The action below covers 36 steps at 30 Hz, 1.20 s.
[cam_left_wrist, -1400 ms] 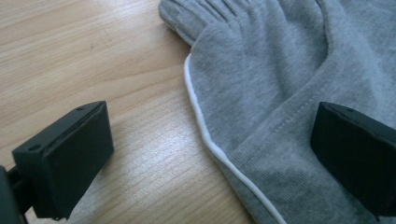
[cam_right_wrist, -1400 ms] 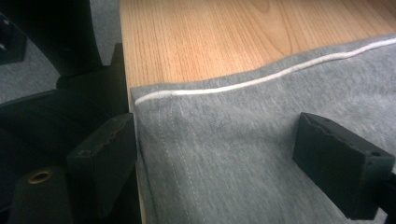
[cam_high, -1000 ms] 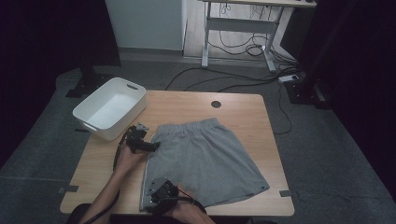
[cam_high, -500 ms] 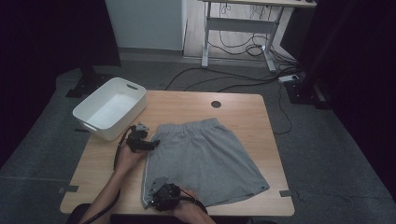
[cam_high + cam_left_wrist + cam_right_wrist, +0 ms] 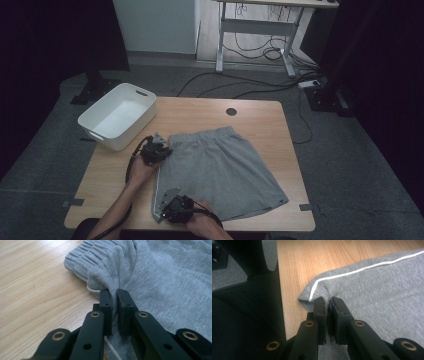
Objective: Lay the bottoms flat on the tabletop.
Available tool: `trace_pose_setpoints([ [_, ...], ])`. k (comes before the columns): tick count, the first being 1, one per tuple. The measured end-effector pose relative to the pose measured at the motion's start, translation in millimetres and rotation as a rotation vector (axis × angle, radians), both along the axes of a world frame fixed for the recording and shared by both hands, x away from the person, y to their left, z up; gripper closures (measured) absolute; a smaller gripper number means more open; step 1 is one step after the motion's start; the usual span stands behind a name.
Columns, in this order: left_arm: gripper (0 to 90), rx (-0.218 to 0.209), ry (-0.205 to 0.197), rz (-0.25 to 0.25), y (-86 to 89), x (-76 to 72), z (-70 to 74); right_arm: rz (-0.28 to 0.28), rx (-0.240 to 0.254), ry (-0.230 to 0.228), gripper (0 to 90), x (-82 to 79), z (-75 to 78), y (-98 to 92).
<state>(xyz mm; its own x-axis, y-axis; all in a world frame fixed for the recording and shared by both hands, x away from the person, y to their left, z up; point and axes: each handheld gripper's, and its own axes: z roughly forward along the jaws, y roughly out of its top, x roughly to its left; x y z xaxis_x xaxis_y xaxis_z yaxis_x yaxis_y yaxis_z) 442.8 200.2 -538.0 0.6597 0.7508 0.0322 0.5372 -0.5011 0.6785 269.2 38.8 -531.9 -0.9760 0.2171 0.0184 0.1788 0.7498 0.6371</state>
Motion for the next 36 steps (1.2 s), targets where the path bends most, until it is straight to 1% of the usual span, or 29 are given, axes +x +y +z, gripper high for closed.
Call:
trace_pose_setpoints([
  [2, 83.1, -0.003, 0.005, -0.001, 2.4, -1.1, 1.1, 0.000, 0.009, 0.010, 83.1, -0.5, 0.1, 0.8],
  [4, 83.1, -0.011, 0.012, 0.003, 5.6, -2.6, 2.1, 0.012, 0.010, 0.007, 83.1, -0.8, 0.3, 1.9],
  [5, 83.2, -0.013, 0.015, 0.004, 6.9, -3.4, 2.6, 0.015, 0.018, 0.015, 83.1, -1.5, 0.3, 3.3],
  [6, 83.1, -0.013, 0.018, 0.006, 9.2, -5.0, 3.8, 0.022, 0.018, 0.013, 83.1, -1.5, 0.6, 4.1],
  [7, 83.1, -0.009, 0.019, 0.004, 11.0, -6.5, 5.1, 0.026, 0.025, 0.022, 83.1, -2.0, 1.1, 5.9],
  [10, 83.1, 0.012, 0.022, 0.008, 16.9, -11.7, 8.7, 0.049, 0.041, 0.025, 83.1, -3.4, 3.9, 11.0],
  [15, 83.1, 0.073, 0.021, 0.009, 26.6, -20.1, 14.1, 0.084, 0.055, 0.020, 83.1, -9.2, 9.4, 24.5],
  [18, 83.0, 0.102, 0.027, 0.016, 37.9, -26.3, 16.1, 0.103, 0.062, 0.021, 83.1, -12.2, 10.7, 33.1],
  [21, 83.0, 0.112, 0.031, 0.034, 49.0, -32.8, 18.9, 0.127, 0.064, 0.019, 83.0, -15.8, 12.2, 42.3],
  [23, 83.0, 0.115, 0.026, 0.052, 56.2, -37.6, 22.5, 0.144, 0.072, 0.018, 82.9, -18.0, 13.9, 47.4],
  [25, 83.0, 0.105, 0.022, 0.062, 59.4, -39.6, 26.3, 0.149, 0.076, 0.015, 82.9, -20.3, 15.9, 50.2],
  [28, 83.0, 0.104, 0.009, 0.059, 56.7, -39.3, 32.5, 0.149, 0.081, 0.005, 82.9, -20.9, 20.4, 48.2],
  [30, 83.0, 0.100, -0.006, 0.055, 50.0, -36.9, 38.1, 0.138, 0.093, 0.004, 83.0, -19.6, 24.2, 43.0],
  [34, 83.0, 0.088, -0.038, 0.044, 34.4, -30.4, 48.3, 0.098, 0.128, -0.001, 82.9, -13.9, 34.7, 23.0],
  [36, 83.1, 0.073, -0.056, 0.040, 26.8, -26.5, 52.6, 0.076, 0.144, -0.004, 82.9, -11.1, 38.9, 12.1],
])
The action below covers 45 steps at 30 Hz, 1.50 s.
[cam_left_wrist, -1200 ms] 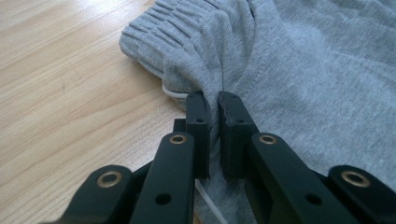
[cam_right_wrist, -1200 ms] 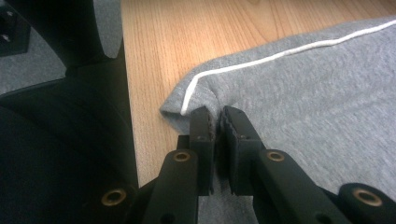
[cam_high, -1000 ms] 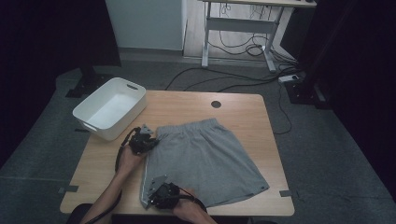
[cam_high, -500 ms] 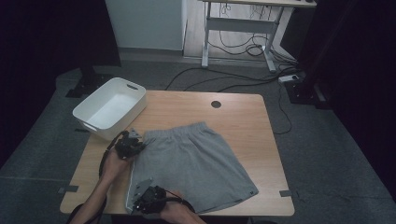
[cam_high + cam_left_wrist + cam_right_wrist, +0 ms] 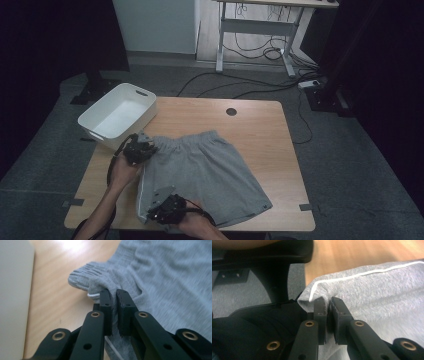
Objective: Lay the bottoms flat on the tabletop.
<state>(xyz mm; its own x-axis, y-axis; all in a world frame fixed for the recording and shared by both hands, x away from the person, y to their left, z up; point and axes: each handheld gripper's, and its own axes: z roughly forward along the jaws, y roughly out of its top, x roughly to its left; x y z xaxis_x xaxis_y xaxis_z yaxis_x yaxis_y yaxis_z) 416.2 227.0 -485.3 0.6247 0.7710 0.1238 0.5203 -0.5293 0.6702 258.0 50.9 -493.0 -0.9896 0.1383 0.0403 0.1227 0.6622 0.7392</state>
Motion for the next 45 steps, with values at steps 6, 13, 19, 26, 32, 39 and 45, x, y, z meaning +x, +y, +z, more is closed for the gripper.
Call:
trace_pose_setpoints([
  [6, 83.1, -0.060, -0.027, -0.021, -21.0, 11.1, 10.5, -0.060, 0.037, 0.006, 82.9, 7.1, 6.5, -29.9],
  [13, 83.0, -0.089, -0.048, -0.052, -49.7, 20.9, 17.5, -0.125, 0.058, -0.005, 83.0, 10.8, 13.7, -66.8],
  [19, 83.0, -0.098, -0.067, -0.072, -73.6, 28.3, 19.3, -0.182, 0.073, -0.011, 82.9, 13.2, 19.0, -99.0],
  [26, 83.0, -0.107, -0.085, -0.089, -98.0, 33.7, 21.3, -0.237, 0.094, -0.012, 83.0, 13.0, 23.8, -128.8],
  [32, 83.1, -0.105, -0.096, -0.108, -115.8, 36.6, 24.8, -0.276, 0.123, -0.024, 83.0, 10.8, 30.0, -151.6],
  [39, 83.3, -0.104, -0.114, -0.135, -137.7, 40.8, 31.5, -0.325, 0.133, -0.044, 83.0, 8.4, 37.3, -177.2],
  [45, 83.3, -0.113, -0.135, -0.161, -161.8, 42.7, 38.2, -0.367, 0.145, -0.046, 83.0, 6.0, 40.1, -199.4],
])
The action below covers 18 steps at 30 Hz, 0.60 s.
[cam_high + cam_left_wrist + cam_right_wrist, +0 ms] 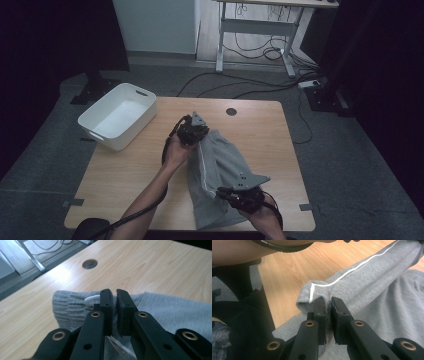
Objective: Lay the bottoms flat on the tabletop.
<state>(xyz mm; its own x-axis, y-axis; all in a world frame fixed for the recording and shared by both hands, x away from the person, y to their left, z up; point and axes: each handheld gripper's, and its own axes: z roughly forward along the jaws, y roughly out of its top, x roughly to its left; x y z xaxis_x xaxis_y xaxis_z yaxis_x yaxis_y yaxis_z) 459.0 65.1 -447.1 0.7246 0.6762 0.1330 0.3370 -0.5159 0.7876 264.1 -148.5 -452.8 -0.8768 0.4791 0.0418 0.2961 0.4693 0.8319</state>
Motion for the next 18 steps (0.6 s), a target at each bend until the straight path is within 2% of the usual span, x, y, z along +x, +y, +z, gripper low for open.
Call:
trace_pose_setpoints([
  [10, 83.3, -0.011, -0.023, -0.043, -42.0, -0.8, 2.0, -0.058, 0.026, -0.021, 83.0, -8.7, 6.6, -39.3],
  [13, 83.2, -0.009, -0.013, -0.056, -52.3, 1.9, -5.1, -0.090, 0.023, -0.016, 83.0, -10.9, 4.8, -51.2],
  [18, 83.1, 0.003, -0.001, -0.066, -65.3, 6.1, -24.6, -0.145, -0.011, 0.010, 83.0, -10.3, -9.9, -68.7],
])
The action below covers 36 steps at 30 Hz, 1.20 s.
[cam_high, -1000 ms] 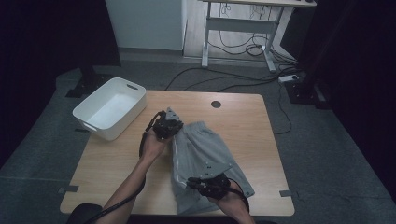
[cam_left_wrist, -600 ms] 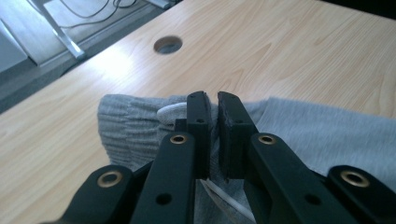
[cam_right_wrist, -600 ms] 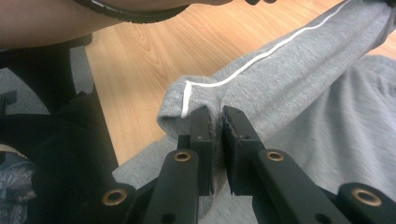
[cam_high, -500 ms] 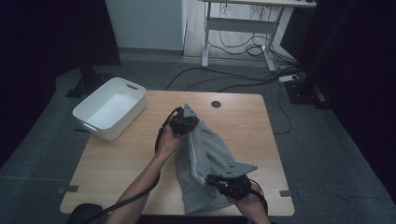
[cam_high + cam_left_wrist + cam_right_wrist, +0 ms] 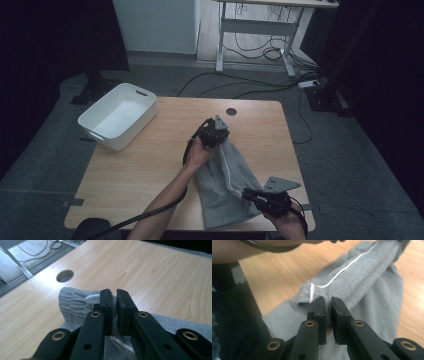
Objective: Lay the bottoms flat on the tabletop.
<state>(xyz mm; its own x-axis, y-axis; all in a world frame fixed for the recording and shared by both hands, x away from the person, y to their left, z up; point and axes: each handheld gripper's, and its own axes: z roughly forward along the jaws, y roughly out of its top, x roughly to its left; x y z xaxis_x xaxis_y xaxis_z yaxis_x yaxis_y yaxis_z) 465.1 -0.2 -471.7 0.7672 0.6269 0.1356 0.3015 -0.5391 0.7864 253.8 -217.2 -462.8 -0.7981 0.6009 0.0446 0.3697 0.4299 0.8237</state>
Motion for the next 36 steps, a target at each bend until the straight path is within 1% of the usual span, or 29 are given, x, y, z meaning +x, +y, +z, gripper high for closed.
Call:
trace_pose_setpoints([
  [3, 83.0, 0.002, 0.009, -0.004, -5.0, 1.8, -11.8, -0.022, -0.022, 0.022, 83.1, 1.8, -10.8, -7.3],
  [5, 82.9, 0.003, 0.014, -0.004, -7.2, 2.6, -18.1, -0.039, -0.049, 0.033, 83.1, 3.0, -18.1, -11.1],
  [9, 82.6, 0.012, 0.027, -0.003, -11.7, 4.4, -30.9, -0.061, -0.072, 0.060, 83.2, 5.5, -31.8, -18.2],
  [11, 82.3, 0.020, 0.025, -0.005, -13.8, 5.1, -34.8, -0.068, -0.073, 0.073, 83.3, 6.6, -38.2, -21.3],
  [17, 80.7, 0.024, 0.046, -0.012, -16.9, 8.1, -43.4, -0.086, -0.098, 0.123, 85.1, 9.5, -54.7, -28.8],
  [18, 79.6, 0.014, 0.055, -0.012, -16.5, 8.9, -44.7, -0.088, -0.097, 0.130, 85.6, 9.4, -56.1, -29.8],
  [19, 76.1, 0.005, 0.060, -0.012, -16.0, 9.4, -44.8, -0.091, -0.096, 0.133, 85.7, 9.4, -57.9, -31.6],
  [21, 64.7, -0.026, 0.069, -0.014, -14.5, 10.2, -42.9, -0.095, -0.093, 0.138, 85.7, 8.7, -59.2, -33.4],
  [23, 52.6, -0.023, 0.053, -0.014, -14.1, 8.5, -39.2, -0.102, -0.089, 0.136, 82.9, 7.5, -58.1, -35.1],
  [25, 43.7, -0.026, 0.031, -0.012, -11.9, 6.0, -34.4, -0.110, -0.082, 0.129, 80.2, 6.6, -54.7, -36.2],
  [26, 38.4, -0.035, 0.032, -0.013, -10.1, 4.9, -31.8, -0.111, -0.080, 0.119, 78.0, 6.4, -52.2, -36.8],
  [27, 33.2, -0.040, 0.033, -0.015, -7.8, 3.7, -28.9, -0.113, -0.076, 0.114, 73.6, 6.1, -49.2, -37.5],
  [29, 26.3, -0.053, 0.030, -0.014, -2.1, -0.3, -23.4, -0.122, -0.066, 0.103, 69.0, 6.3, -42.7, -38.2],
  [32, 16.3, -0.064, 0.056, -0.015, 8.6, -8.3, -15.3, -0.126, -0.060, 0.086, 64.1, 7.7, -32.7, -36.3],
  [34, 14.3, -0.077, 0.064, -0.025, 18.1, -15.3, -11.9, -0.114, -0.054, 0.081, 63.2, 9.3, -27.4, -31.0],
  [36, 13.1, -0.077, 0.074, -0.030, 27.3, -22.2, -11.2, -0.094, -0.049, 0.081, 62.2, 11.4, -24.3, -22.6],
])
